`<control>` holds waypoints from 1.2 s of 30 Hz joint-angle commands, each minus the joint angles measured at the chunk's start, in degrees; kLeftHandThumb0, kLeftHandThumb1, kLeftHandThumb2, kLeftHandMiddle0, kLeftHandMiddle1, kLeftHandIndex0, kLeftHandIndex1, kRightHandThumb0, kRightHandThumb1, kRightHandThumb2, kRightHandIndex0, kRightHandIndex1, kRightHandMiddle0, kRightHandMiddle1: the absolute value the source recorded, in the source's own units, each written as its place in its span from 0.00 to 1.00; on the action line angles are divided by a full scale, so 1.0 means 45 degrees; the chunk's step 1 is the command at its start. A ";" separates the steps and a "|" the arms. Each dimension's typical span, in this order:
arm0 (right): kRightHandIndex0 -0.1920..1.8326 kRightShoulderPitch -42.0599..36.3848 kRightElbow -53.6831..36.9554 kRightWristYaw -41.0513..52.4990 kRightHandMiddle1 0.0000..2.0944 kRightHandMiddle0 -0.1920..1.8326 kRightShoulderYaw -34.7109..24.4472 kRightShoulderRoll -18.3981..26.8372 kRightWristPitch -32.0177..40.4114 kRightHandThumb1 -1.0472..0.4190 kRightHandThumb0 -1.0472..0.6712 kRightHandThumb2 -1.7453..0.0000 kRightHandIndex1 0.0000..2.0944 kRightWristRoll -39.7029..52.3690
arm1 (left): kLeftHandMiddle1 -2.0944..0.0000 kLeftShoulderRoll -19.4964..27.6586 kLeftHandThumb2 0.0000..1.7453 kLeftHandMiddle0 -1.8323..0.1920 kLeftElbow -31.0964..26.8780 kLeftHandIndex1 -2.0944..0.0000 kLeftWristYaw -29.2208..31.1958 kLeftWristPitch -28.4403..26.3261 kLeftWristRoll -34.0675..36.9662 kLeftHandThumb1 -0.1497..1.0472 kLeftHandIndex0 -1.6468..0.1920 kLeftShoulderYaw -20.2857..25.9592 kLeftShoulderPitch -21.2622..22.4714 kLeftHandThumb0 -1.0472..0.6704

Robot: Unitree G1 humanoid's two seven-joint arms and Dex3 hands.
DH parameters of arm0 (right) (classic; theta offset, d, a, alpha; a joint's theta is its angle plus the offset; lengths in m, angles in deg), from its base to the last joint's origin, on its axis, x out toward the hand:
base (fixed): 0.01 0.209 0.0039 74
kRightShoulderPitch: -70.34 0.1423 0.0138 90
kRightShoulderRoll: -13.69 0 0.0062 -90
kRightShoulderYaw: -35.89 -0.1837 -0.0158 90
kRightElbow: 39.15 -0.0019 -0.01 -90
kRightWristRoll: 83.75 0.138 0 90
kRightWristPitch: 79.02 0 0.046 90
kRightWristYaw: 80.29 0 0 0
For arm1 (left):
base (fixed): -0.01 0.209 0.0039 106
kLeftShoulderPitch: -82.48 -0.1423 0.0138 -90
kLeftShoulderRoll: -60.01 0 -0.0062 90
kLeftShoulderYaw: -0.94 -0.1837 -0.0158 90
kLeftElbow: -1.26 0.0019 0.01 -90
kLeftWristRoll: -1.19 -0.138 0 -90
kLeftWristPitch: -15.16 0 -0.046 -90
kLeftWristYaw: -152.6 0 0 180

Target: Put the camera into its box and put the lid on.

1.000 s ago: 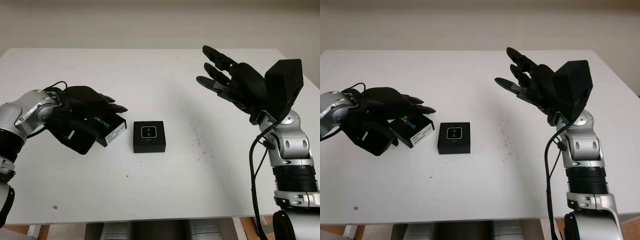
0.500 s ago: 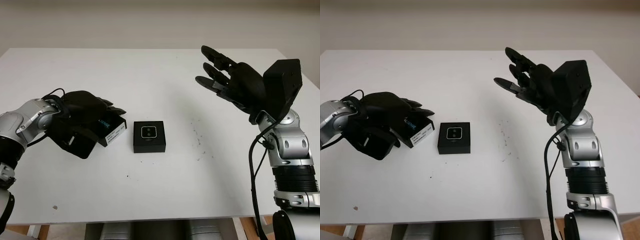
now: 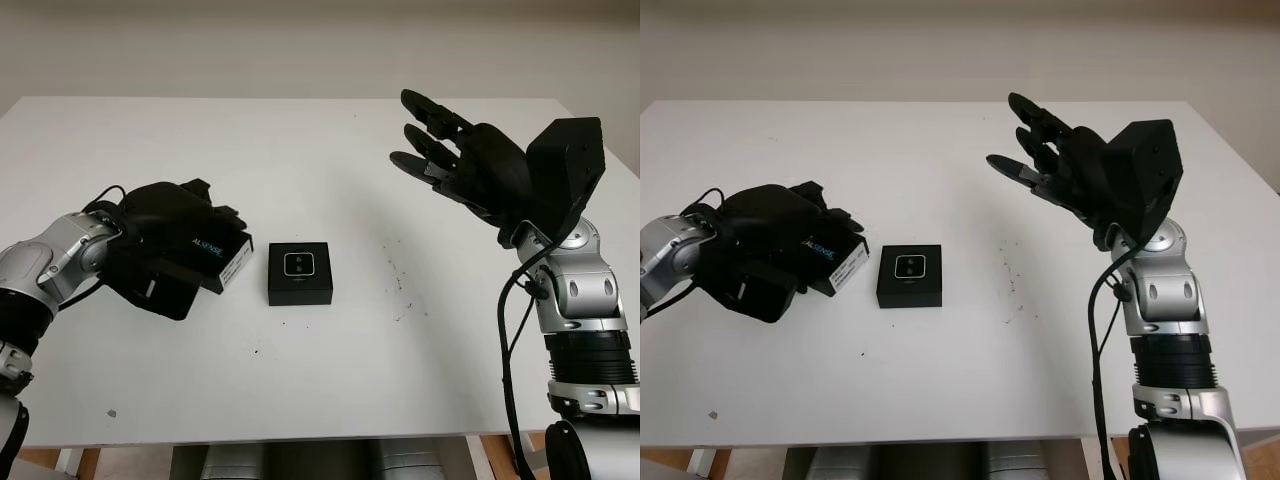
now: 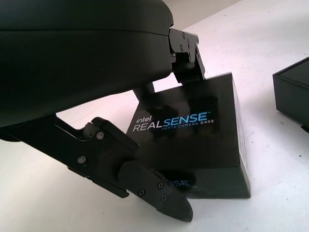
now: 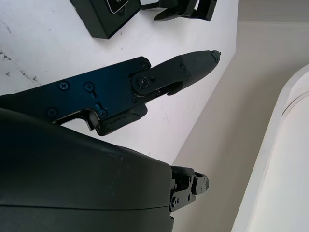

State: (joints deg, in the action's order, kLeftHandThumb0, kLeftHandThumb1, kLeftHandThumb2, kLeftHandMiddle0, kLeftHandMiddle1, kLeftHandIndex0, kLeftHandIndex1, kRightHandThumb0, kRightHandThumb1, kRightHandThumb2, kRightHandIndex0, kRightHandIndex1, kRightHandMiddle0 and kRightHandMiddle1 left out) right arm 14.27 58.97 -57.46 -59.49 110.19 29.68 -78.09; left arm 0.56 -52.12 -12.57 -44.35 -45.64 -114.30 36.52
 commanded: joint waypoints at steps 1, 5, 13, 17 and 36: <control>0.12 -0.0008 -0.0107 0.0038 0.03 0.14 -0.0036 0.0093 -0.0169 0.04 0.25 0.97 0.03 0.0068 | 0.01 -0.0019 0.03 1.00 -0.0130 0.08 0.0181 0.0021 -0.0183 0.93 0.97 -0.0270 -0.0423 0.24; 0.12 -0.0016 -0.0089 0.0118 0.03 0.14 -0.0010 0.0104 -0.0240 0.03 0.26 0.97 0.03 0.0071 | 0.00 0.0091 0.04 0.92 -0.0289 0.01 0.0124 0.0103 -0.0562 0.98 0.95 -0.0375 -0.0384 0.26; 0.12 -0.0067 -0.0218 -0.0004 0.03 0.14 0.0089 0.0081 -0.0160 0.04 0.25 0.97 0.03 -0.0079 | 0.00 0.0062 0.10 0.67 0.0049 0.00 -0.0910 0.0554 -0.0770 1.00 0.76 -0.0233 -0.0407 0.38; 0.12 -0.0126 -0.0187 -0.0008 0.03 0.15 0.0110 0.0091 -0.0248 0.04 0.24 0.97 0.03 -0.0113 | 0.00 -0.0195 0.12 0.56 0.0004 0.00 -0.0747 -0.0040 -0.0176 1.00 0.69 0.0111 -0.0515 0.43; 0.11 -0.0344 -0.0468 -0.0317 0.03 0.14 0.0317 -0.0348 0.0057 0.04 0.25 0.97 0.02 -0.0076 | 0.00 -0.1329 0.15 0.60 -0.4500 0.00 0.5788 -0.7655 0.1633 1.00 0.70 0.1118 0.0498 0.44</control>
State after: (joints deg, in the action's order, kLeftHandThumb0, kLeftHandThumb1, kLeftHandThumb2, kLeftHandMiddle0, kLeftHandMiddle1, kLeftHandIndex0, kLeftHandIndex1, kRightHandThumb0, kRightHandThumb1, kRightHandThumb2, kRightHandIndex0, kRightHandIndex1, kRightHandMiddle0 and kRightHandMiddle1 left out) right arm 12.66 58.48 -58.52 -58.43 108.85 29.97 -78.29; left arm -5.35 -71.00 12.73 -78.11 -38.03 -109.28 36.80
